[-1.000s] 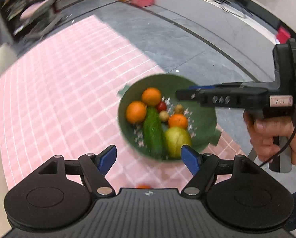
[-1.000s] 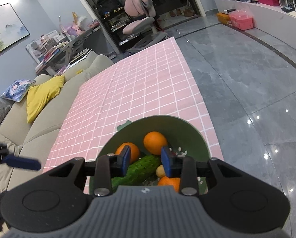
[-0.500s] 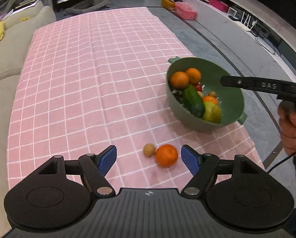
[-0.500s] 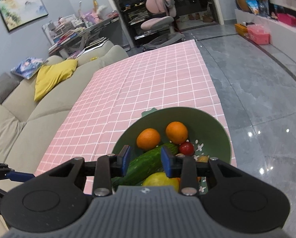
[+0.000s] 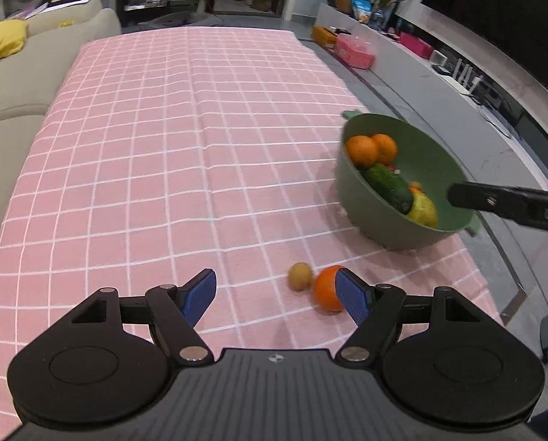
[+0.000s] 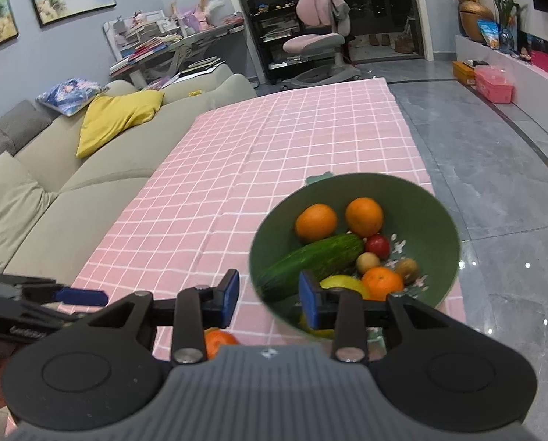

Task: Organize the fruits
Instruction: 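Withdraw both open tools toward the last orange and kiwi on the cloth, then grasp the last orange with the right tool while the left tool grasps the last kiwi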

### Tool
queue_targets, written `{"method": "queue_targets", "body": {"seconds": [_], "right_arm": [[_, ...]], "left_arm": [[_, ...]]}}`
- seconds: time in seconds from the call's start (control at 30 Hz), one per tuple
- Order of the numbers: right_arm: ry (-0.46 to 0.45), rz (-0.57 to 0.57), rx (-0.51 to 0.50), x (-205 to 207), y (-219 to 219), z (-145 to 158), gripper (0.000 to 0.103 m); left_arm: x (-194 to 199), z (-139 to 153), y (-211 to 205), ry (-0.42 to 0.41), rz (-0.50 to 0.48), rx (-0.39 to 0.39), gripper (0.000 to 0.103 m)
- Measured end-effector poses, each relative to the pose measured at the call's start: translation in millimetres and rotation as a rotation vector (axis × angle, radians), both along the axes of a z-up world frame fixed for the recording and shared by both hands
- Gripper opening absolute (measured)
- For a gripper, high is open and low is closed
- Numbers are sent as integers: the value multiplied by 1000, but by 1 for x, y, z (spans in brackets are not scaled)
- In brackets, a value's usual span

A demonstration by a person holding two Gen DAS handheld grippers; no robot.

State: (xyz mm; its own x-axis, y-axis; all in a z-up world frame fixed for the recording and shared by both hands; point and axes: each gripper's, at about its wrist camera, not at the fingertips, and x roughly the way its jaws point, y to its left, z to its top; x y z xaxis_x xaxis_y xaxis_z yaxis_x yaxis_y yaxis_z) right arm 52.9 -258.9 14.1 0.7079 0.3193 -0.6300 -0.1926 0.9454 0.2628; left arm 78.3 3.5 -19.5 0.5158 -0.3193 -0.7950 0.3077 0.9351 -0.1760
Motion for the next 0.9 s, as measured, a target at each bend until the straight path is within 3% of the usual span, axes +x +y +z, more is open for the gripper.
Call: {"method": "queue_targets", "body": {"seconds": [0.2, 0.3, 0.47, 0.6, 0.7, 0.87, 0.9], "right_arm": [[-11, 104, -59, -14, 37, -11, 33], [20, 149, -70, -17, 53, -25, 33], [84, 168, -147, -13, 78, -57, 33], [128, 149, -166, -1, 86, -75, 38], [154, 130, -161, 7, 88, -83, 51], [180, 124, -146, 16, 88, -95, 47], [187, 125, -132, 18, 88, -94, 41]], "left_arm": [[16, -9, 16, 48, 75, -64, 84], [19, -9, 22, 66, 97, -109, 84], [19, -12, 23, 64, 106, -108, 84], [23, -17, 21, 77, 110, -106, 84], [24, -18, 17, 76, 103, -104, 84], [24, -22, 9, 71, 80, -91, 84], [24, -24, 8, 67, 76, -83, 84]]}}
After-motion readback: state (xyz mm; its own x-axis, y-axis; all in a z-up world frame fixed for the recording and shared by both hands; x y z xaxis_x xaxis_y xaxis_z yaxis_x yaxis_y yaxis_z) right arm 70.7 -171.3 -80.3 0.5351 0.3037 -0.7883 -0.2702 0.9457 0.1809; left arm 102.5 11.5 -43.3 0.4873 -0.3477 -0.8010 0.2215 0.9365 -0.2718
